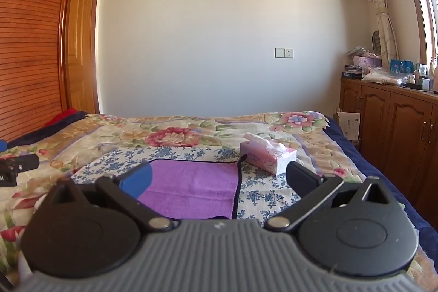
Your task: Fold towel
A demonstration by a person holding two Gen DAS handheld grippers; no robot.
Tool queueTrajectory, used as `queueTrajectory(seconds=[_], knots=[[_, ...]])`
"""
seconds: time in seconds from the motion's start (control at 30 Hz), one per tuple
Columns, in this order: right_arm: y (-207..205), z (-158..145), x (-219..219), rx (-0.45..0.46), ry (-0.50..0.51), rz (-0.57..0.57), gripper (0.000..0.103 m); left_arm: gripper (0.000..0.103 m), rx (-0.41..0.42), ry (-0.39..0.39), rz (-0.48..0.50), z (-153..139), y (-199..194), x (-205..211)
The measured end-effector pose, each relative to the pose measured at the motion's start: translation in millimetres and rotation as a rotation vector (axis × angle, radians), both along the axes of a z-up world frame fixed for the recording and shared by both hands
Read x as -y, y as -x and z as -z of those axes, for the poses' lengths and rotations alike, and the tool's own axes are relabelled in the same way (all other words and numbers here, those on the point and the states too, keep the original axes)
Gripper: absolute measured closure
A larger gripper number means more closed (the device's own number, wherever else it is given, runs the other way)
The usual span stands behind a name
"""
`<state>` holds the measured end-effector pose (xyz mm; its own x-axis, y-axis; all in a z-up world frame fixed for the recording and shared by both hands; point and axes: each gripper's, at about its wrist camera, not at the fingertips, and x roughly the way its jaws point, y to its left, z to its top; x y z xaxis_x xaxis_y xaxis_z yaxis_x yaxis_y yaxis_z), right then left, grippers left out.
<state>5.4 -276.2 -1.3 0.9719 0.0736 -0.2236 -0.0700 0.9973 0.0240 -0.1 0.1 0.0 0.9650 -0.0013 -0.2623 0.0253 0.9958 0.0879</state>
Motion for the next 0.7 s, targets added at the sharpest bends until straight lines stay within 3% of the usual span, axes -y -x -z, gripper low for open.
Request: queueTrajectory(seconds=[0.7], knots=[[0.2,2.4,4.3,0.007,-0.003,-0.001,0.0,0.0,0.008,-0.015,0.002,0.1,0.2,-0.6]])
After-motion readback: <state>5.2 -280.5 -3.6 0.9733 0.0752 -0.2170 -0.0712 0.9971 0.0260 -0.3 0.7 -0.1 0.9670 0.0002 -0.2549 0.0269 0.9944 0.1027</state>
